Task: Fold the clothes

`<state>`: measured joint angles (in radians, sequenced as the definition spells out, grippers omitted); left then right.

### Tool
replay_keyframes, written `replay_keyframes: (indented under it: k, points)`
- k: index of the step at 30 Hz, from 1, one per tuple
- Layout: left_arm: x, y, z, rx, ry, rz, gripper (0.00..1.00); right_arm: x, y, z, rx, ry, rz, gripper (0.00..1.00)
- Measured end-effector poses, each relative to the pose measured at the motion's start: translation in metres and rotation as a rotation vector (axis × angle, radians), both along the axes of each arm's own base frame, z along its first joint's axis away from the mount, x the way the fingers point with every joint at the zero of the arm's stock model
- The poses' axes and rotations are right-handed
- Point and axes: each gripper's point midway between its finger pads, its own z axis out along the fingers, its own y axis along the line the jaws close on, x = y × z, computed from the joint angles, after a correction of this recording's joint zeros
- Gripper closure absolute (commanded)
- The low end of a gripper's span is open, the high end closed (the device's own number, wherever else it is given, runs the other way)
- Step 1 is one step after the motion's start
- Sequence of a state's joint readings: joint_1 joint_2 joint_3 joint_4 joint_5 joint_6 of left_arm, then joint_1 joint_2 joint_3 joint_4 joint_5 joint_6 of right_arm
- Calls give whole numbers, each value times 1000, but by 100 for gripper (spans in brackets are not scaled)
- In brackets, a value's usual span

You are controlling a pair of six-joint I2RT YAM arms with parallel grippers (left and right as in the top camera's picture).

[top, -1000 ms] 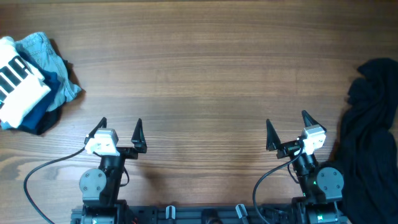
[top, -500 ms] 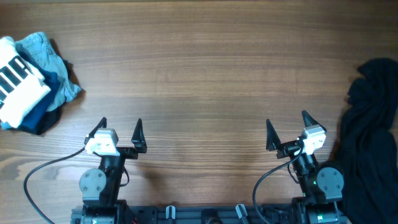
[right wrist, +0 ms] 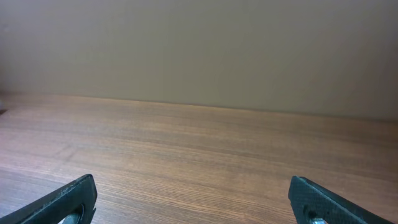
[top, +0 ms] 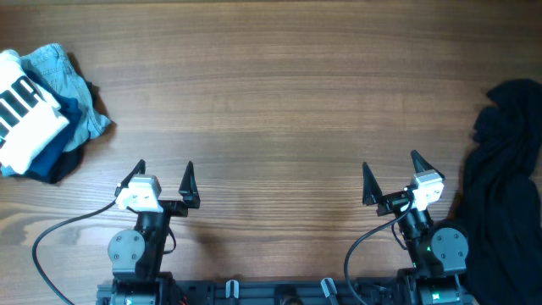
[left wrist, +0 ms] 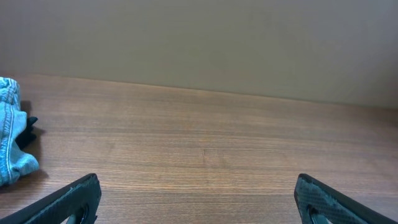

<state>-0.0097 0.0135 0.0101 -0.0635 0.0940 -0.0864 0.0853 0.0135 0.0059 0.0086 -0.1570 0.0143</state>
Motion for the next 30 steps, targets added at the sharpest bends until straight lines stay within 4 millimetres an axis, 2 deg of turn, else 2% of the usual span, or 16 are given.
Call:
replay_keyframes:
  k: [10, 14, 18, 21, 26, 28, 30]
  points:
    - [0, 0, 0, 0, 0, 0, 0, 1, -5, 0, 0, 1, -32, 0]
    - [0, 0, 0, 0, 0, 0, 0, 3, -12, -6, 15, 30, -72, 0]
    - [0, 0, -1, -16, 4, 1, 0, 6, -25, -36, 64, 179, -155, 0]
    - [1, 0, -8, -49, 44, 5, 0, 5, -32, -47, 67, 273, -202, 0]
    - [-3, 1, -36, -80, 256, 20, 0, 7, -41, -35, 45, 420, -264, 0]
    - [-3, 1, -34, -82, 314, 27, 0, 8, -42, -32, 37, 491, -277, 0]
    - [-1, 2, -21, -83, 358, 36, 0, 11, -42, -29, 36, 586, -292, 0]
